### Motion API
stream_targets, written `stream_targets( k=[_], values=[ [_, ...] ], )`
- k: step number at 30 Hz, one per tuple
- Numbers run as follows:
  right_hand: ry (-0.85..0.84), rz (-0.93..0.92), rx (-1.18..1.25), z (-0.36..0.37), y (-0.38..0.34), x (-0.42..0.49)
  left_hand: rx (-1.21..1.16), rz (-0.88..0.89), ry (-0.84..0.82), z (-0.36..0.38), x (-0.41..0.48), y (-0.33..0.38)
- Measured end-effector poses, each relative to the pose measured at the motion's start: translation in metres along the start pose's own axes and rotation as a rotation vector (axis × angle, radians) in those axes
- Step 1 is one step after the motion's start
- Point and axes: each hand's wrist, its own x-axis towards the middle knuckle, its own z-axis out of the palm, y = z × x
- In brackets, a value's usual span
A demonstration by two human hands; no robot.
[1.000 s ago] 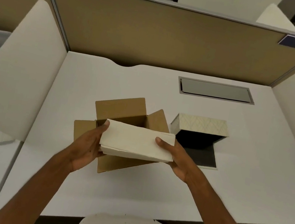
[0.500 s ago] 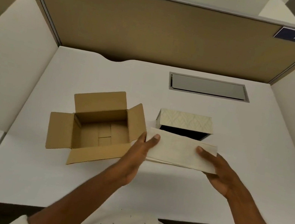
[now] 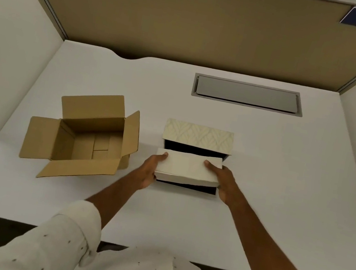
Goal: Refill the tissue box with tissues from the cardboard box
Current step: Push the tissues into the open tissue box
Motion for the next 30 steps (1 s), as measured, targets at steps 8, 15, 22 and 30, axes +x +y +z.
stream_targets(
  k=[8, 15, 22, 30],
  values=[
    [0.120, -0.087, -0.111, -0.002, 0.022, 0.010, 0.031, 0.043, 0.004, -0.006, 0.017, -0.004],
    [0.186, -0.104, -0.118, -0.001, 0.031, 0.004, 0.373, 0.186, 0.069, -0.011, 0.024, -0.004],
    [0.241, -0.132, -0.169, 0.013, 0.042, -0.004, 0.394, 0.177, 0.057, -0.017, 0.027, -0.015],
    [0.322, -0.119, -0.214, 0.016, 0.034, 0.001, 0.301, 0.060, 0.089, -0.013, 0.032, -0.017]
  ],
)
